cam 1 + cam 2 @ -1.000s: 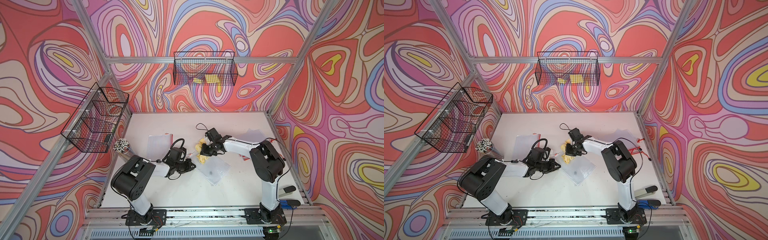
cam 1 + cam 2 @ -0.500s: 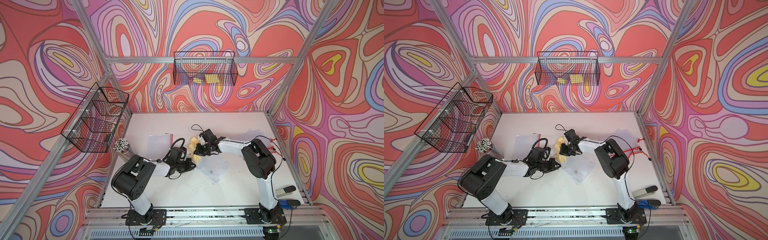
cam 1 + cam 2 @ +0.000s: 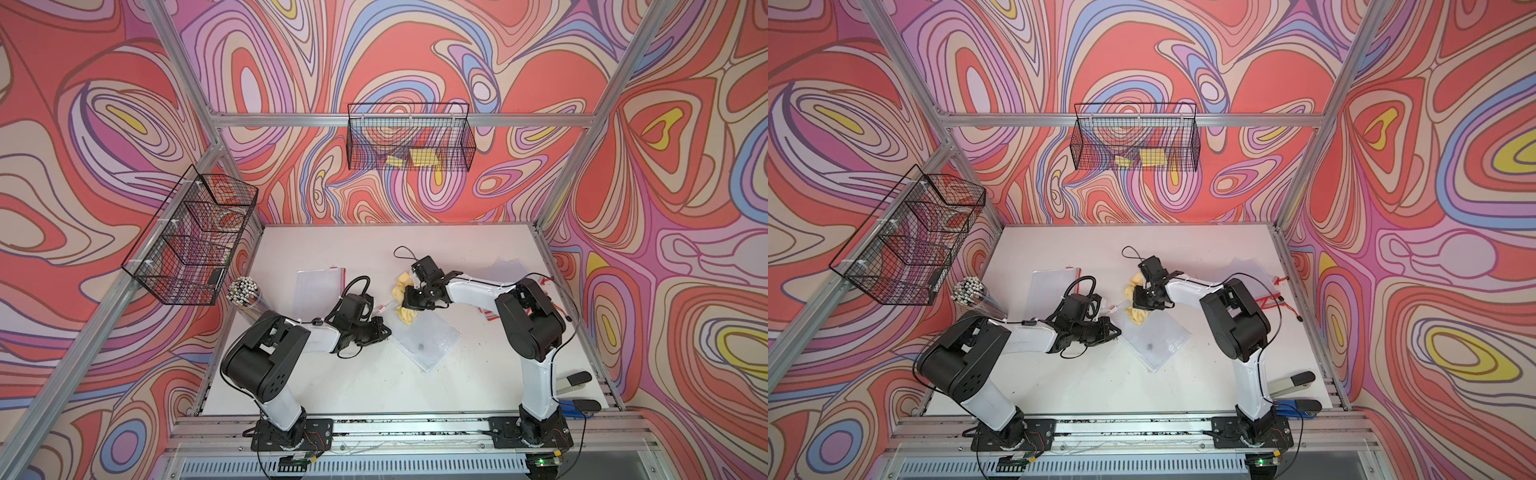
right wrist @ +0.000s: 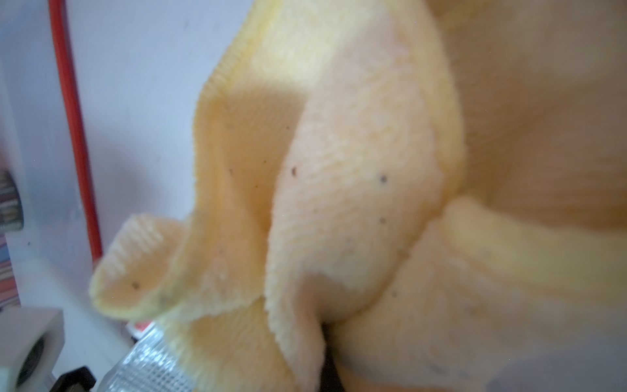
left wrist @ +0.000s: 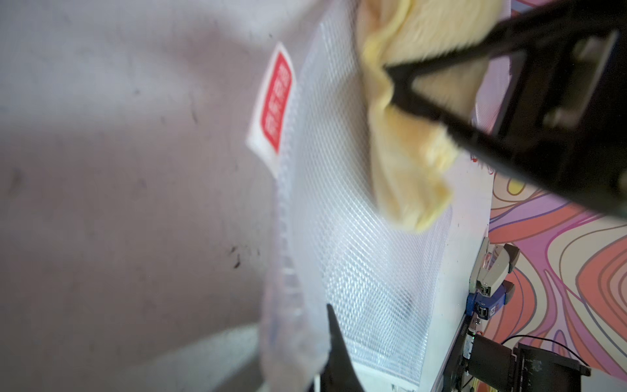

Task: Wipe the document bag
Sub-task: Wipe the dirt from the document bag.

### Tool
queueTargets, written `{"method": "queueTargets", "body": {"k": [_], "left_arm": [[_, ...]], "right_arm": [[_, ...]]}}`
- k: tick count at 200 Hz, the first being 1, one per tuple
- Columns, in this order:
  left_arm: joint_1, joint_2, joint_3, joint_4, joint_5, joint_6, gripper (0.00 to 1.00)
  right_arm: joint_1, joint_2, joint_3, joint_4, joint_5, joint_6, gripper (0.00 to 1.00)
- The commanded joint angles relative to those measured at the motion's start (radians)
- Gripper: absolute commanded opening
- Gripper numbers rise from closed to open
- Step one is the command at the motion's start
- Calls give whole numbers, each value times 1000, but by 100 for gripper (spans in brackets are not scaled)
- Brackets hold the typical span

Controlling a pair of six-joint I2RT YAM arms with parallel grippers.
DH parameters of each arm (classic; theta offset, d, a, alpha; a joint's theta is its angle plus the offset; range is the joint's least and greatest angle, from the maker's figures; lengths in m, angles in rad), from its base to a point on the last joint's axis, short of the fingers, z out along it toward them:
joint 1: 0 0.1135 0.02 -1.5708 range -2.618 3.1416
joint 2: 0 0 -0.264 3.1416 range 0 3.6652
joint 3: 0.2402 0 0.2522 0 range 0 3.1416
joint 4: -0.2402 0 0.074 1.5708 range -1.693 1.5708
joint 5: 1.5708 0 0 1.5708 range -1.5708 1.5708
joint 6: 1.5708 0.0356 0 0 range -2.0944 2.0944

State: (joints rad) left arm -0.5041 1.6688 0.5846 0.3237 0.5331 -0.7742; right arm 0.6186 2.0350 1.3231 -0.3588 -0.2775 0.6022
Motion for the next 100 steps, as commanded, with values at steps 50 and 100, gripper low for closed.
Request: {"method": "queueTargets", "body": {"k": [50, 100], "left_arm": [[8, -22, 31, -159, -76, 30, 0], [14, -31, 19, -171, -92, 36, 0]], "right_arm": [[-20, -42, -215, -32, 4, 70, 0], [-191, -168, -270, -141, 96, -30, 0]]}}
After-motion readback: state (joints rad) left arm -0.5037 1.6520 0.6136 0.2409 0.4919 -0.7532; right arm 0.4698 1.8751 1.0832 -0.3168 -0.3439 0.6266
